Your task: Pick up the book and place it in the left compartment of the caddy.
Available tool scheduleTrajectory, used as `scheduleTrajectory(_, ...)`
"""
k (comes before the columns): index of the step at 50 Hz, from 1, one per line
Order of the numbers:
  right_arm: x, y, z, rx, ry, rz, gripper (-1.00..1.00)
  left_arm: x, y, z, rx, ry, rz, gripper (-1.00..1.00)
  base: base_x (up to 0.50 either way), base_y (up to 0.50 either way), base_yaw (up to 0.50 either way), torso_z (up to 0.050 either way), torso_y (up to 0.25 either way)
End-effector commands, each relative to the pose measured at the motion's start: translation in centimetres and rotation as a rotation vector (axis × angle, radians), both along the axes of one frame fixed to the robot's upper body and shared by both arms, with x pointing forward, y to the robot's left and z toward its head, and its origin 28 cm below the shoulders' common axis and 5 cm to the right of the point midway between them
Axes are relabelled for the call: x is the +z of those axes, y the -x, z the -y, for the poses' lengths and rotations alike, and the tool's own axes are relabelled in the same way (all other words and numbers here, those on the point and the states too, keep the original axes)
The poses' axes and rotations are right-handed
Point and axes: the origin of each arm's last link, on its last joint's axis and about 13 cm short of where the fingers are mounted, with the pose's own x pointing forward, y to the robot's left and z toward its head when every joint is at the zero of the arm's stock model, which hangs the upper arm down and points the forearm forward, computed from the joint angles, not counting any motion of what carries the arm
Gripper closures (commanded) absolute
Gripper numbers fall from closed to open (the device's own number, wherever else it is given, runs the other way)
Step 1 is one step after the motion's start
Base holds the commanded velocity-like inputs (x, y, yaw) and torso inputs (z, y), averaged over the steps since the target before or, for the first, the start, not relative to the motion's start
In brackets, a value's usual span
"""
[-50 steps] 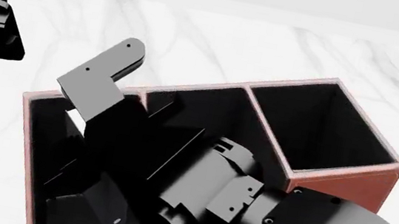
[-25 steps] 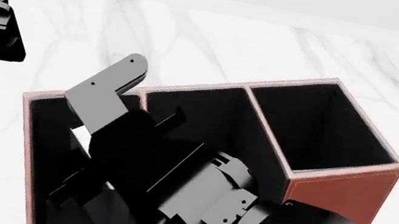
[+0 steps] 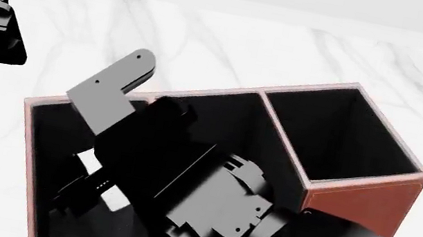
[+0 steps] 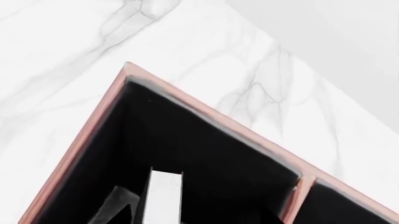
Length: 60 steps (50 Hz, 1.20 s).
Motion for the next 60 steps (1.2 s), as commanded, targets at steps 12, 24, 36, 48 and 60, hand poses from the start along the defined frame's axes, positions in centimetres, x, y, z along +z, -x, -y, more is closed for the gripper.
scheduleTrajectory(12, 8.4, 2.1, 2.8, -0.107, -0.207, 0.068, -1.0, 0.5, 0.0, 0.0, -0.005, 0.019, 0.016, -1.0, 0.0, 0.0, 0.0, 0.0, 0.0)
scheduleTrajectory(24, 9.0, 1.8, 4.3, -0.189, -0.258, 0.127, -1.0, 0.7, 0.0, 0.1, -0.007, 0.017, 0.02, -1.0, 0.0, 0.0, 0.0, 0.0, 0.0)
scheduleTrajectory(36, 10.2, 3.8, 6.8, -0.385, -0.354, 0.377, -1.0, 0.7, 0.1, 0.3, -0.009, 0.011, 0.029, -1.0, 0.0, 0.0, 0.0, 0.0, 0.0)
scheduleTrajectory(48, 11.5, 5.7, 9.5, -0.539, -0.393, 0.57, -1.0, 0.7, 0.2, 0.4, -0.008, 0.008, 0.04, -1.0, 0.0, 0.0, 0.0, 0.0, 0.0)
scheduleTrajectory(60, 11.2, 6.8, 10.3, -0.57, -0.409, 0.607, -1.0, 0.8, 0.2, 0.5, -0.012, 0.006, 0.045, -1.0, 0.0, 0.0, 0.0, 0.0, 0.0)
